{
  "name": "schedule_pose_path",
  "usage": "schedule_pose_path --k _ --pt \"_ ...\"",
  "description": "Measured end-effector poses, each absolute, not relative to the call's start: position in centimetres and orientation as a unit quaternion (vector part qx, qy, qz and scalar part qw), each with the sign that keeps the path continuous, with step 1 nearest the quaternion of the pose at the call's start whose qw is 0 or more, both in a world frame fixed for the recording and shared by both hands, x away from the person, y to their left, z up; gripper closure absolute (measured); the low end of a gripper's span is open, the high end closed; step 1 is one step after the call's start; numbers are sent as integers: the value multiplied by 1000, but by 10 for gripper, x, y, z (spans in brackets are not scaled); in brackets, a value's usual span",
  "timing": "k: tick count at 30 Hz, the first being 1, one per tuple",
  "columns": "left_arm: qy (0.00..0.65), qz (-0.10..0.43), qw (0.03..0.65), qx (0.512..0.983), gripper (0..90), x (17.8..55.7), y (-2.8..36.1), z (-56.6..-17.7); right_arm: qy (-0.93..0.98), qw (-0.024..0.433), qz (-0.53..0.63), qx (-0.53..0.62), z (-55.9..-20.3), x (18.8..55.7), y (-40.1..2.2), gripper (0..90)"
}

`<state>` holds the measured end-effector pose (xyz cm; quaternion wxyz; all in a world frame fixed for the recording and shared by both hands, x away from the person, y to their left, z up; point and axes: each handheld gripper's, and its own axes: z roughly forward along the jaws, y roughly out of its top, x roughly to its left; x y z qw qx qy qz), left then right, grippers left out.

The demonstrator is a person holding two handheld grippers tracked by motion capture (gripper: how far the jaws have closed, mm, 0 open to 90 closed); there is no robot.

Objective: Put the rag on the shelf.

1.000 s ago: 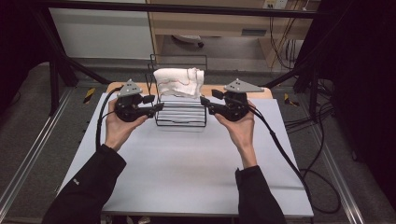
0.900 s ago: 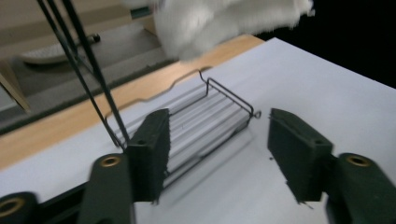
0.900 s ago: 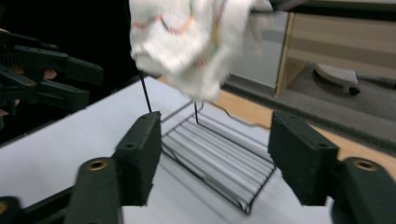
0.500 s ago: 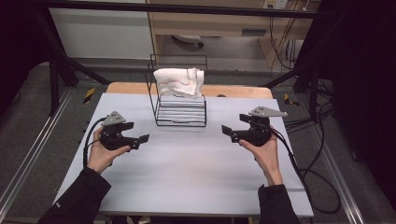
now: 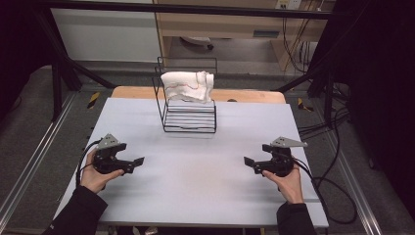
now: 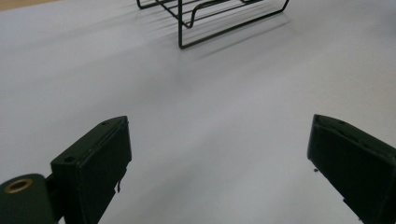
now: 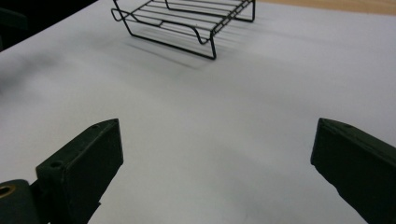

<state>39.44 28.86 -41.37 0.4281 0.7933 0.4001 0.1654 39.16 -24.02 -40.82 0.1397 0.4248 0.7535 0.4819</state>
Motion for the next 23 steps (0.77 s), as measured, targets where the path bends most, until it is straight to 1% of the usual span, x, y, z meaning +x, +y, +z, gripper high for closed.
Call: schedule_pose_path --k 7,14,23 --pt "403 159 424 795 65 388 301 -430 747 130 473 449 -432 379 -263 25" --pt "406 160 426 792 69 383 307 -438 746 129 466 459 -442 371 -276 19" --pt "404 163 426 793 71 380 310 -440 749 127 459 461 -446 366 -277 15"
